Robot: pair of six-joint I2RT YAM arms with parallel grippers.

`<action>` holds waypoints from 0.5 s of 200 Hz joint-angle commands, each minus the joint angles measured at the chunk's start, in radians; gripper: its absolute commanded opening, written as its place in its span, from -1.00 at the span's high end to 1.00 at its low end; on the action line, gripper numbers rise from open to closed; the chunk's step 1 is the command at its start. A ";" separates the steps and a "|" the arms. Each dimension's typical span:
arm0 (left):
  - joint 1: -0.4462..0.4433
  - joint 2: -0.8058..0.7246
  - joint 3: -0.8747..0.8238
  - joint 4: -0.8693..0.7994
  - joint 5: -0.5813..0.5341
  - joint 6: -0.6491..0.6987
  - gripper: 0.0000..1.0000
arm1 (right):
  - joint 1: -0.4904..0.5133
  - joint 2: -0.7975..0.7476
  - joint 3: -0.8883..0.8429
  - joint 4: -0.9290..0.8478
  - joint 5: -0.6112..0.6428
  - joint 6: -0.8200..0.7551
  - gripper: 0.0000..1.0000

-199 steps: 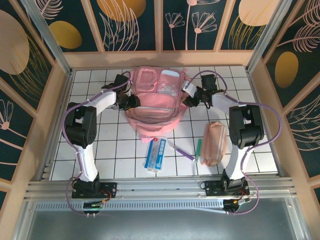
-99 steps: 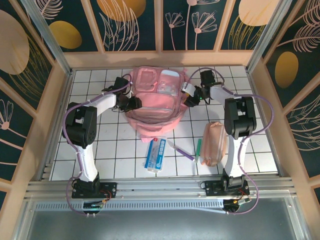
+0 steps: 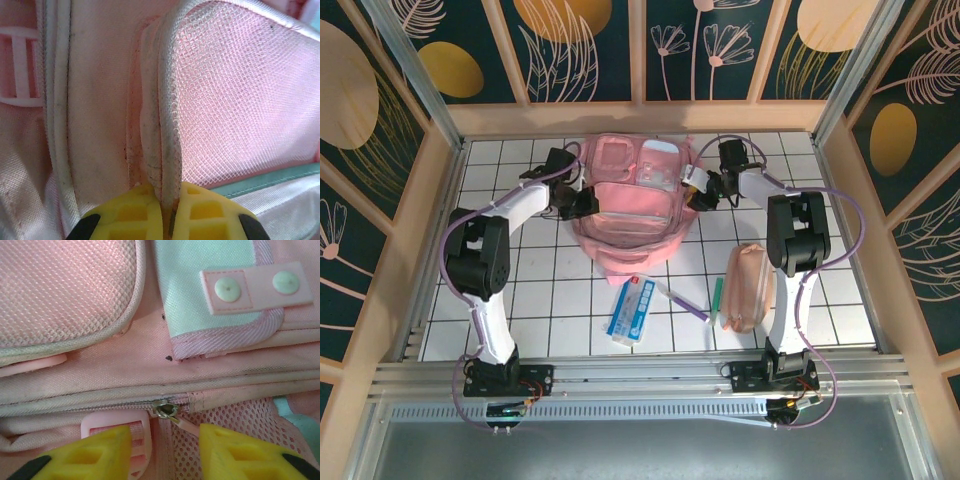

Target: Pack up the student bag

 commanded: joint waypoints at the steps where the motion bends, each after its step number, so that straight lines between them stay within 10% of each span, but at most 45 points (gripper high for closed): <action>1: -0.007 -0.067 0.046 -0.057 0.063 -0.022 1.00 | -0.025 0.015 0.049 -0.065 -0.018 -0.037 0.24; 100: 0.000 -0.061 0.119 -0.043 0.248 -0.172 1.00 | -0.032 0.024 0.051 -0.086 -0.074 -0.205 0.14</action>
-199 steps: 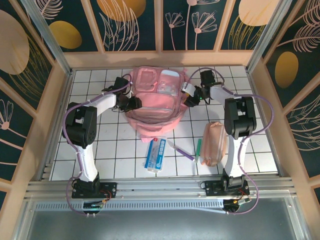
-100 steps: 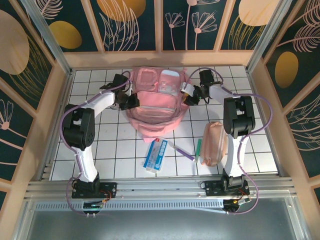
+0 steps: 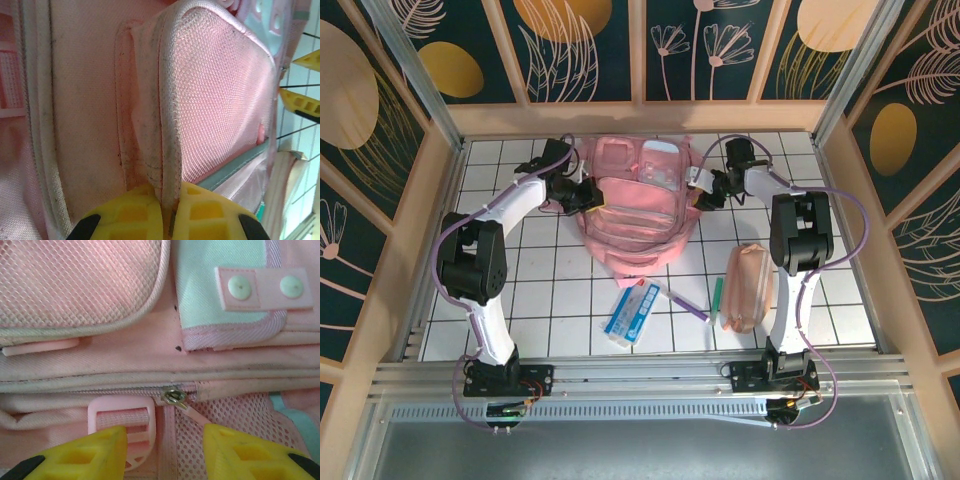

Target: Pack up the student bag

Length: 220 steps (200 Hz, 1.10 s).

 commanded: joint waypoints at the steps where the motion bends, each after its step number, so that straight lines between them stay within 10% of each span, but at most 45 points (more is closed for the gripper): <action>1: 0.001 -0.031 0.056 0.022 0.115 -0.058 1.00 | 0.000 0.023 0.035 -0.037 -0.045 -0.037 0.14; 94: 0.019 -0.066 0.073 0.019 0.155 -0.109 1.00 | -0.012 0.101 0.082 -0.030 -0.019 -0.009 0.18; 141: 0.031 -0.080 0.071 0.013 0.132 -0.122 1.00 | -0.014 0.065 0.044 -0.037 -0.026 -0.044 1.00; 220: 0.052 -0.142 -0.105 0.215 0.084 -0.331 1.00 | -0.009 -0.165 -0.157 0.055 -0.066 -0.093 1.00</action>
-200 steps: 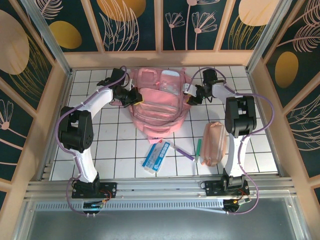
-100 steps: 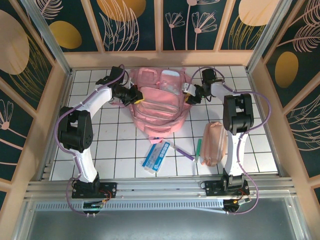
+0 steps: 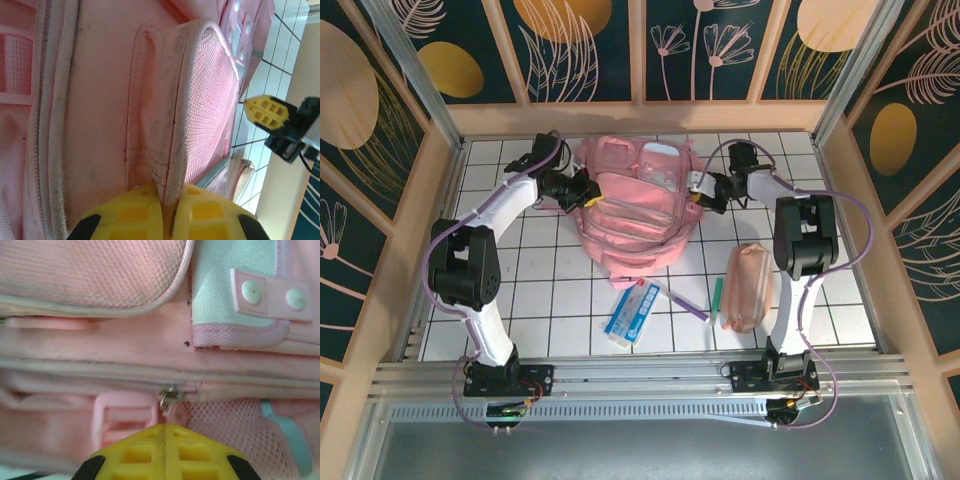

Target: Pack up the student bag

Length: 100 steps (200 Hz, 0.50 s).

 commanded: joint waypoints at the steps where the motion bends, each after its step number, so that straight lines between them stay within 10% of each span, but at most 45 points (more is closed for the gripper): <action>1: 0.016 -0.077 -0.071 0.183 0.019 -0.141 1.00 | -0.001 -0.087 -0.058 0.020 -0.028 -0.027 1.00; 47: 0.016 -0.073 -0.051 0.196 0.027 -0.144 1.00 | 0.018 -0.137 -0.152 0.105 0.001 0.006 1.00; 100: 0.020 -0.074 -0.064 0.202 0.127 -0.159 1.00 | 0.008 -0.028 -0.020 0.182 0.031 0.214 0.20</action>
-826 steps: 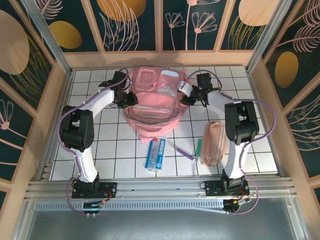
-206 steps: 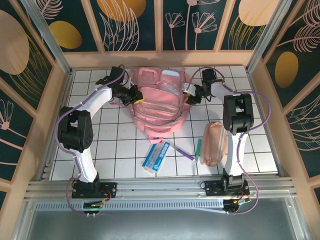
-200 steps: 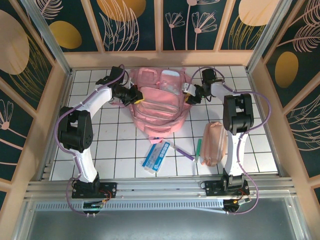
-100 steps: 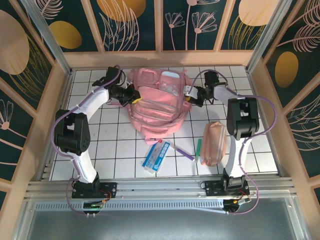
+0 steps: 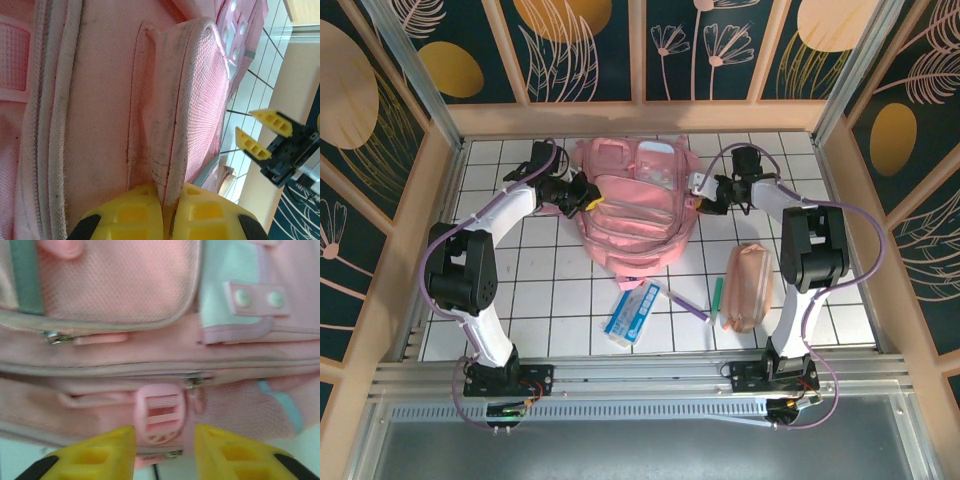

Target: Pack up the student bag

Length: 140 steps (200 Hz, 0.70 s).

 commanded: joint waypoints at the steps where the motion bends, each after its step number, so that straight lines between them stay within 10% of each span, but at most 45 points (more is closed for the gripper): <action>1: 0.016 -0.042 0.027 0.085 0.094 -0.040 1.00 | -0.001 0.069 0.089 0.052 0.003 0.113 0.20; 140: 0.016 -0.059 0.057 0.024 0.124 -0.006 1.00 | 0.022 0.226 0.188 -0.140 -0.052 -0.033 0.19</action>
